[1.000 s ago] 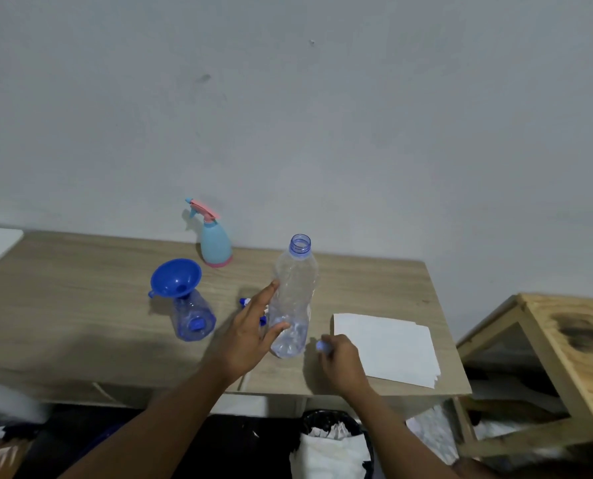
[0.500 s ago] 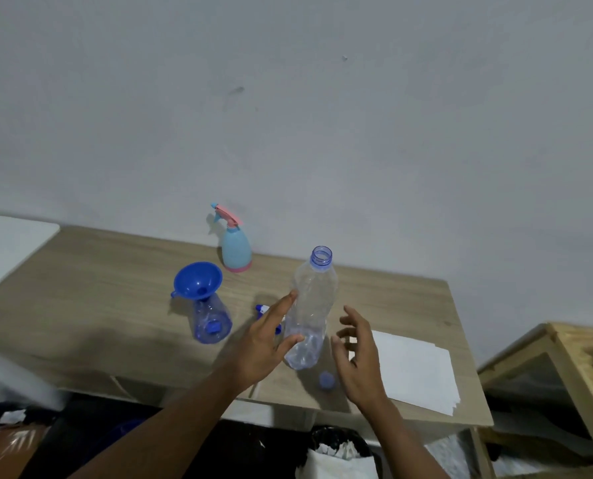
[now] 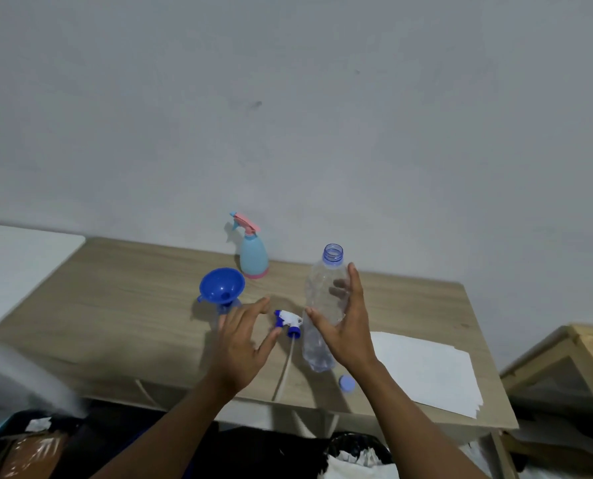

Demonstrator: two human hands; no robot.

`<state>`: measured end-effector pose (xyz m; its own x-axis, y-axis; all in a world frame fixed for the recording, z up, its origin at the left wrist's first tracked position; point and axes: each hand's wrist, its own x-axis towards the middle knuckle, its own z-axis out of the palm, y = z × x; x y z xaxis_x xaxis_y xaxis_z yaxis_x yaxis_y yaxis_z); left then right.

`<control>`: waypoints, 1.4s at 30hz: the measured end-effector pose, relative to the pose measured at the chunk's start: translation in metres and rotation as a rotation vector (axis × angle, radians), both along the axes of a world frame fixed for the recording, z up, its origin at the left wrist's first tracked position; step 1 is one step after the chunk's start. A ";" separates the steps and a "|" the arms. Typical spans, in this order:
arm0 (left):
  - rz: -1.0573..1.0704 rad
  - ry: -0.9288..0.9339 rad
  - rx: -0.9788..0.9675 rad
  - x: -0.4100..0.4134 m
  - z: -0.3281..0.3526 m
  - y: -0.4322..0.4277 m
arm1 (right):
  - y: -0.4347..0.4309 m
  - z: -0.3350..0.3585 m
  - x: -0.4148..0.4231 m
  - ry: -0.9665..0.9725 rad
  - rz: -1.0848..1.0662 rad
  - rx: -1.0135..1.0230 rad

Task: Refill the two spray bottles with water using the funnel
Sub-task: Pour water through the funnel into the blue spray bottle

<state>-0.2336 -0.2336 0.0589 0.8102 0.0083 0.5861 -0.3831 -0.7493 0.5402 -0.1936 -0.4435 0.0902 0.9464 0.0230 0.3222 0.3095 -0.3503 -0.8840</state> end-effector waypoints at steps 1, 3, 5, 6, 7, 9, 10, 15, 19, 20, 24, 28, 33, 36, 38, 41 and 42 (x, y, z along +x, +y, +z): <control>0.077 -0.057 0.021 0.001 0.006 0.008 | 0.004 0.002 0.001 -0.014 0.007 -0.003; 0.222 -0.086 0.052 0.006 0.014 0.028 | 0.012 0.007 0.003 -0.047 0.016 -0.014; 0.324 -0.023 0.074 0.012 0.018 0.049 | 0.021 0.013 0.007 -0.091 0.018 -0.042; 0.351 0.022 0.068 0.015 0.020 0.060 | 0.026 0.017 0.008 -0.118 0.015 -0.057; 0.365 0.070 0.058 0.018 0.020 0.071 | 0.031 0.021 0.009 -0.146 0.015 -0.075; 0.355 0.176 0.036 0.025 0.020 0.090 | 0.042 0.031 0.010 -0.185 0.032 -0.132; 0.337 0.231 0.027 0.029 0.020 0.098 | 0.048 0.036 0.010 -0.186 0.047 -0.164; 0.166 0.372 0.073 0.046 0.014 0.121 | 0.078 0.061 0.000 -0.120 0.134 -0.389; 0.110 0.356 0.028 0.052 0.005 0.129 | 0.092 0.074 -0.005 -0.016 0.180 -0.615; 0.099 0.348 0.007 0.052 0.004 0.131 | 0.094 0.076 -0.006 0.014 0.186 -0.666; 0.060 0.338 -0.039 0.055 -0.001 0.137 | 0.097 0.084 -0.007 0.101 0.186 -0.827; 0.039 0.333 -0.061 0.058 -0.001 0.140 | 0.101 0.092 -0.007 0.163 0.181 -0.960; 0.011 0.306 -0.071 0.062 -0.002 0.142 | 0.108 0.107 -0.006 0.238 0.170 -1.127; 0.006 0.304 -0.065 0.064 -0.004 0.142 | 0.112 0.112 -0.006 0.272 0.175 -1.195; 0.005 0.304 -0.066 0.063 -0.003 0.142 | 0.113 0.114 -0.005 0.284 0.173 -1.216; 0.005 0.307 -0.067 0.062 -0.003 0.143 | 0.114 0.117 -0.004 0.297 0.182 -1.222; 0.001 0.313 -0.072 0.062 -0.003 0.143 | 0.114 0.117 -0.004 0.299 0.188 -1.228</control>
<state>-0.1715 -0.0904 0.0563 0.9509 0.0421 0.3066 -0.1892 -0.7051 0.6834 -0.1977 -0.3299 0.2077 0.9278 0.2939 -0.2300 0.2889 -0.9557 -0.0559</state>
